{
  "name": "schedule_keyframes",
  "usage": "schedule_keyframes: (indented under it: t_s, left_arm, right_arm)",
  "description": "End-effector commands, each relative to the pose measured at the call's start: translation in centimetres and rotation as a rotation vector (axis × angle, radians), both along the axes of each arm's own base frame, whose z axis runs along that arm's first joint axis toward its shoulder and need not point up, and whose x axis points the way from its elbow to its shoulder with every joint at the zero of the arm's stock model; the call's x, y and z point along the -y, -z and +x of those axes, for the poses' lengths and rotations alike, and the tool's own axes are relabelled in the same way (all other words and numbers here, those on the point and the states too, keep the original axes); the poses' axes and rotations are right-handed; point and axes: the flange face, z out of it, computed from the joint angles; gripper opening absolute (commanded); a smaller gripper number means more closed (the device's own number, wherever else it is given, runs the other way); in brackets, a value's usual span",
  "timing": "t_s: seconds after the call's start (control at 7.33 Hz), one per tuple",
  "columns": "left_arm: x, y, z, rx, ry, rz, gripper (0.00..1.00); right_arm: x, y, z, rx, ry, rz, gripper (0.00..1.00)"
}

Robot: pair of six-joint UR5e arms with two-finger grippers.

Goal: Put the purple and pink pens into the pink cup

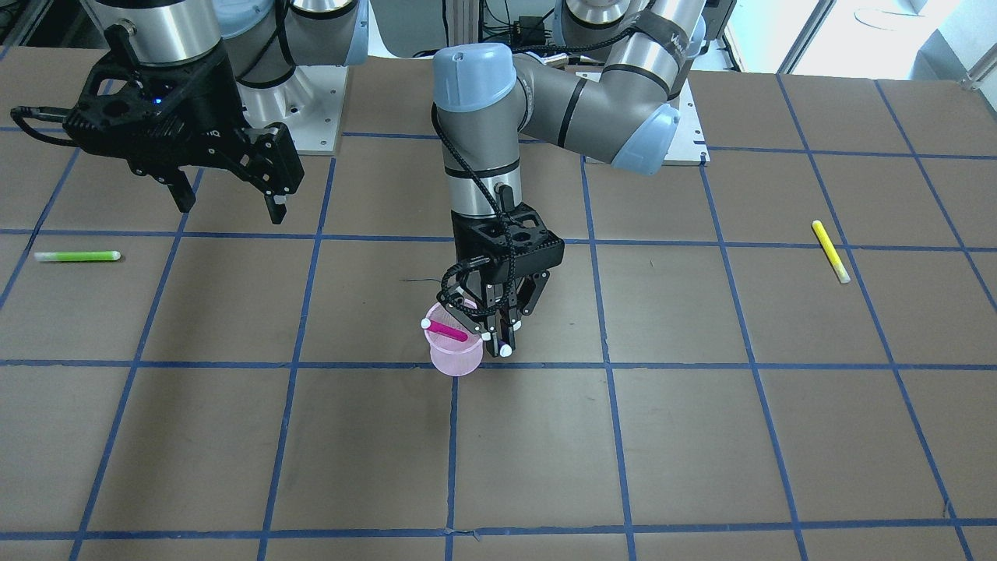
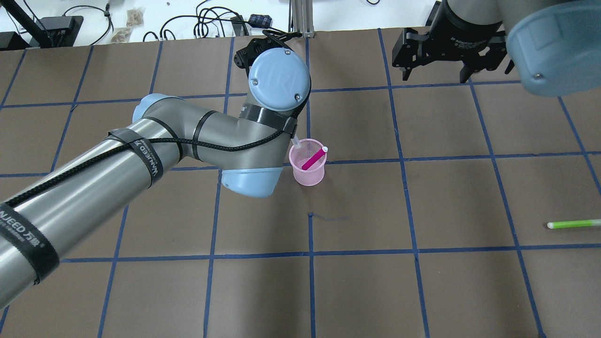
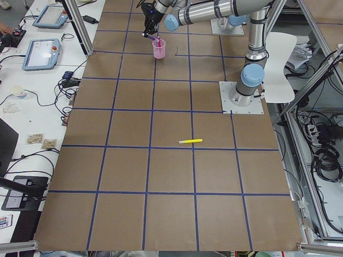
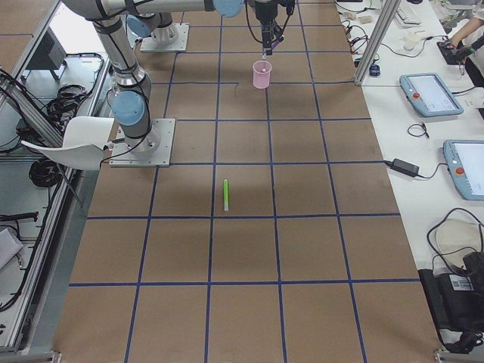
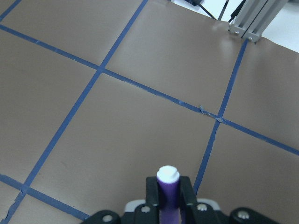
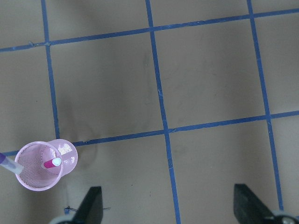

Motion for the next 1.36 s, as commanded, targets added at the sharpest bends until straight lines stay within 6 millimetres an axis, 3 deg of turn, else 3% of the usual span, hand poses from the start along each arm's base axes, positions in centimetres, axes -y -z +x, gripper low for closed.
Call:
schedule_keyframes:
  t_s: [0.0, 0.41, 0.95, 1.09, 1.23]
  left_arm:
    - [-0.1, 1.6, -1.3, 0.004, -0.003, -0.009, 0.0]
    - [-1.5, 4.1, -2.1, 0.025, 0.014, -0.029, 0.0]
    - [-3.0, 5.0, -3.0, 0.038, 0.037, -0.013, 0.0]
    - [-3.2, 5.4, -2.9, 0.044, 0.043, -0.004, 0.04]
    - [-3.2, 5.4, -2.9, 0.046, 0.045, -0.003, 0.39]
  right_arm:
    - [-0.1, 0.1, 0.0, -0.002, -0.003, 0.001, 1.0]
    - [0.0, 0.1, 0.0, -0.001, 0.002, 0.006, 1.0]
    - [0.5, 0.1, -0.1, 0.0, 0.009, 0.003, 1.0]
    - [0.5, 0.2, -0.1, -0.001, 0.009, 0.007, 1.0]
    - [0.6, 0.3, -0.1, 0.0, 0.011, 0.007, 1.0]
